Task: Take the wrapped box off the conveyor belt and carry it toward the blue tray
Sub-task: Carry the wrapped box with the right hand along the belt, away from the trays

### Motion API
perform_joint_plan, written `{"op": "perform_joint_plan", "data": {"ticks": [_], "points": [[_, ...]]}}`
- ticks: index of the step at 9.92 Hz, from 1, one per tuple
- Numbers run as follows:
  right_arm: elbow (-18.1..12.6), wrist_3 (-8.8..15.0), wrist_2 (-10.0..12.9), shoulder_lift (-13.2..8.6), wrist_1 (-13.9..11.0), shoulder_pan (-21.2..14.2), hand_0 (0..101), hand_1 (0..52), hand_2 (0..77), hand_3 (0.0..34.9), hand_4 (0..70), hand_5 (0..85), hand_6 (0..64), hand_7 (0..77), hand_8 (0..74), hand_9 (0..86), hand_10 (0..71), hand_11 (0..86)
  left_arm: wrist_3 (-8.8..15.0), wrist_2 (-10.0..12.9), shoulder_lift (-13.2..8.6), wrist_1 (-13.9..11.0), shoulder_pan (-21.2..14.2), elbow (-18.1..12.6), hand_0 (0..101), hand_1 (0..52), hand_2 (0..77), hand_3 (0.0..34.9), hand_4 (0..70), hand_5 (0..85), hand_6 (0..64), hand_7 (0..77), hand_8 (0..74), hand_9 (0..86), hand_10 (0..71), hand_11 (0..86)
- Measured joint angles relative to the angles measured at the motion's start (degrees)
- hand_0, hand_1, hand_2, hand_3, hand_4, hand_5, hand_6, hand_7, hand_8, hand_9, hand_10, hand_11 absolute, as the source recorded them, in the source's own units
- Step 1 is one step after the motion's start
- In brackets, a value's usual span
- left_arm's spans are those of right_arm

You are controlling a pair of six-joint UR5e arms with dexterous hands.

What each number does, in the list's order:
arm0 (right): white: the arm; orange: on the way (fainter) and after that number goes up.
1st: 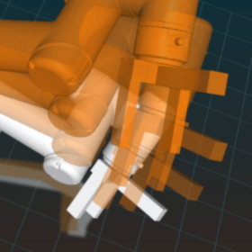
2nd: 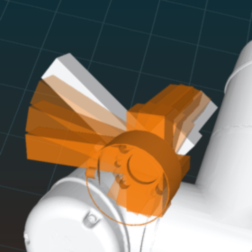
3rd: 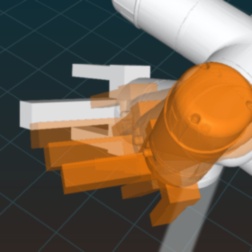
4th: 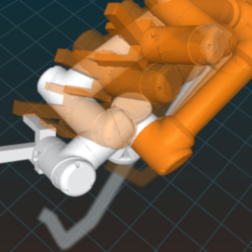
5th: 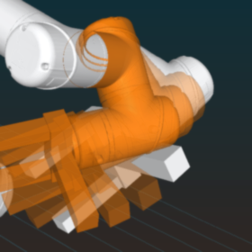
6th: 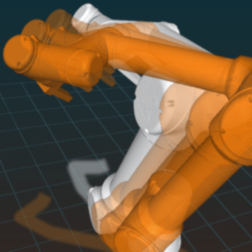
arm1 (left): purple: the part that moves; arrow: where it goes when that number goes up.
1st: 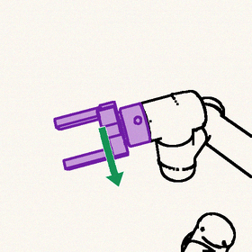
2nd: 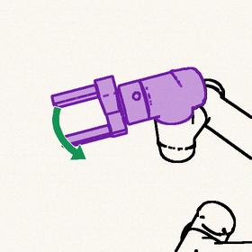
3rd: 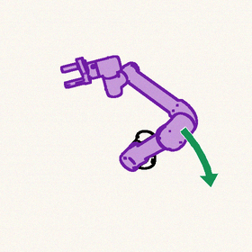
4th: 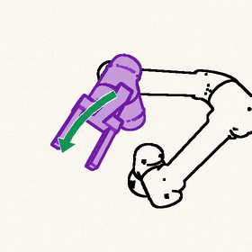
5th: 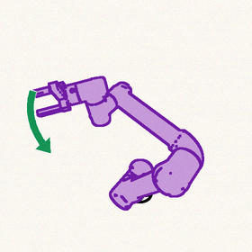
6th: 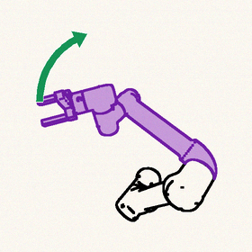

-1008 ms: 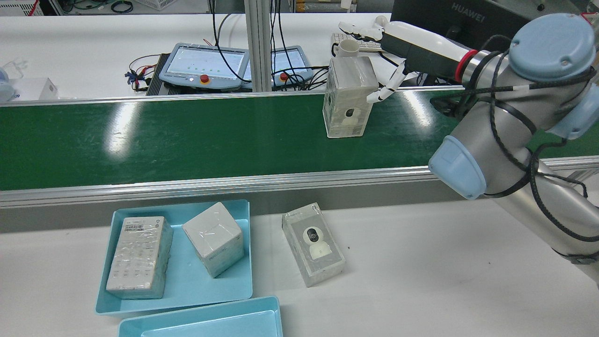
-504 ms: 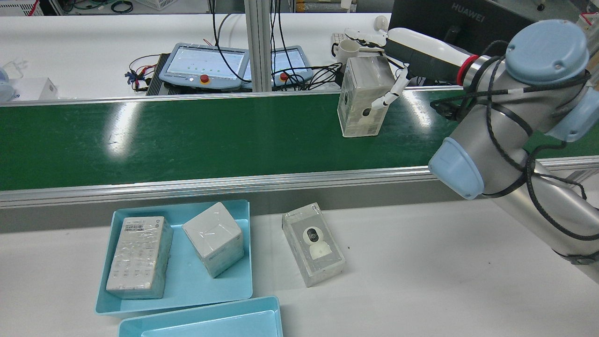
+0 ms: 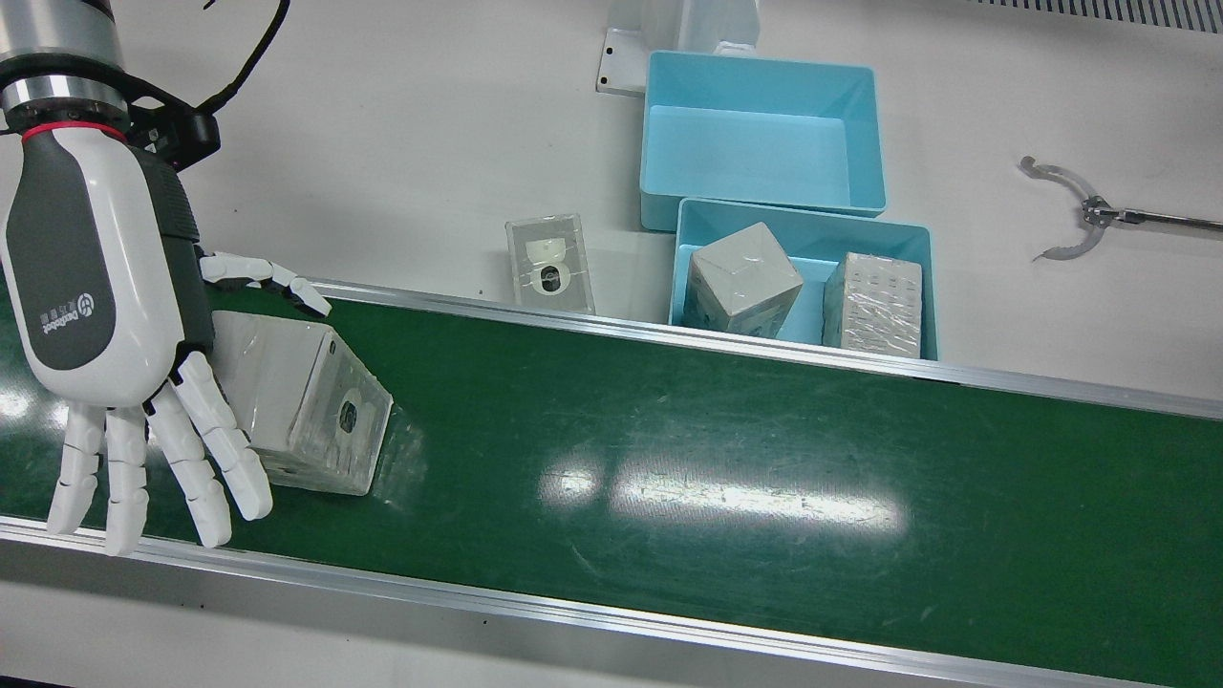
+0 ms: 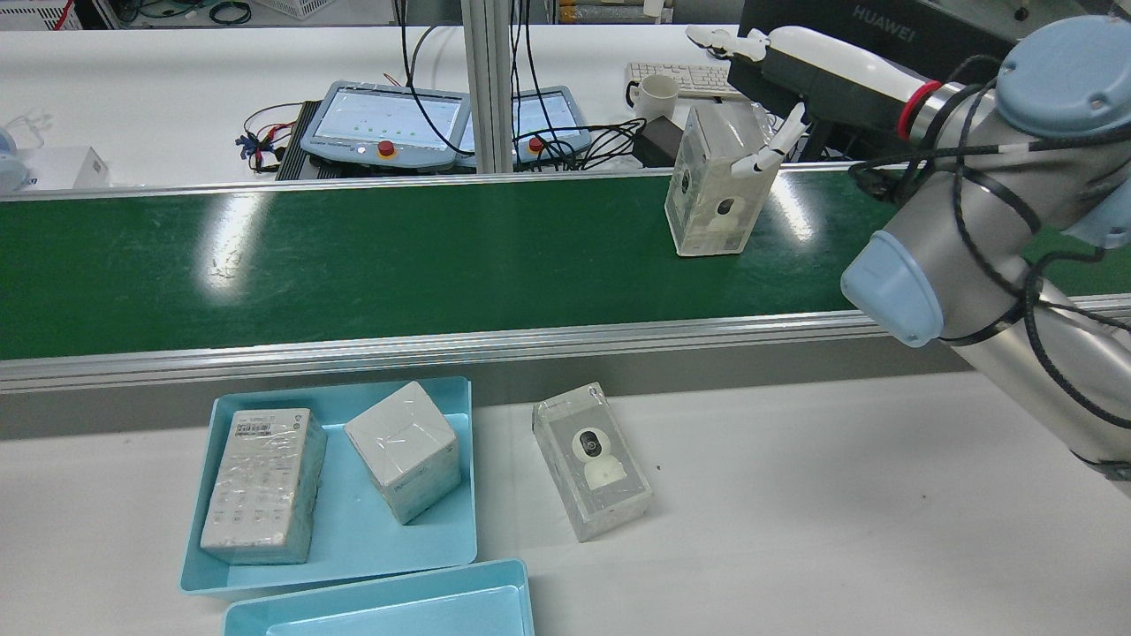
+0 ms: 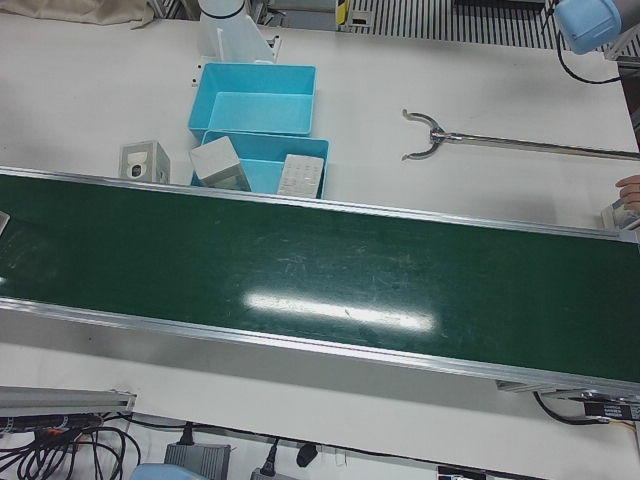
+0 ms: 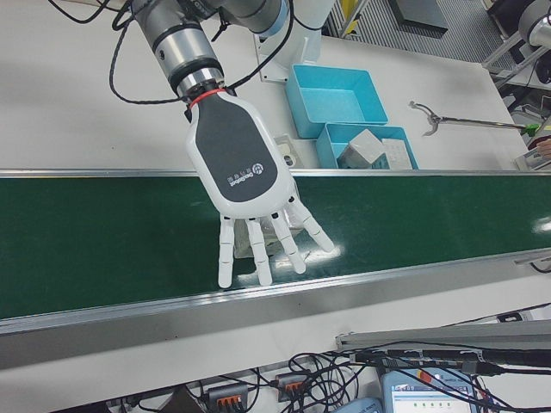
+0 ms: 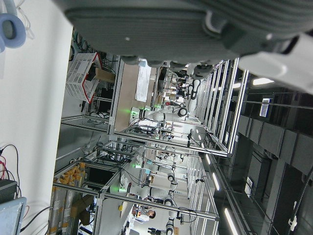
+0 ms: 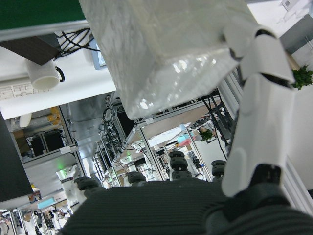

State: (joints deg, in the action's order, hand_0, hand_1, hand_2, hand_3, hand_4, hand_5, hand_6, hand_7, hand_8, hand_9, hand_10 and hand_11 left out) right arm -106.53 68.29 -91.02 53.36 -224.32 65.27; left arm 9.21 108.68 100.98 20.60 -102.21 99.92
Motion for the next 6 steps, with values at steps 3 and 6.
{"op": "perform_joint_plan", "data": {"ticks": [3,6], "points": [[-9.35,-0.13,-0.07,3.87,3.56,2.08,59,36.5,49.6,24.2,26.2,2.7,21.8,13.6,16.9,1.1,27.3,1.6,0.0,0.0,0.0,0.0,0.0,0.0,0,0.0,0.5,0.0,0.5,0.5,0.5,0.5,0.5,0.0,0.5,0.0],[-5.83,-0.17,-0.58,5.27,4.56,-0.41,59,16.9,48.5,19.0,38.2,21.8,16.4,12.0,10.9,6.5,22.4,3.8,0.0,0.0,0.0,0.0,0.0,0.0,0,0.0,1.1,0.0,0.5,0.5,0.5,0.5,0.5,0.0,0.0,0.0]]}}
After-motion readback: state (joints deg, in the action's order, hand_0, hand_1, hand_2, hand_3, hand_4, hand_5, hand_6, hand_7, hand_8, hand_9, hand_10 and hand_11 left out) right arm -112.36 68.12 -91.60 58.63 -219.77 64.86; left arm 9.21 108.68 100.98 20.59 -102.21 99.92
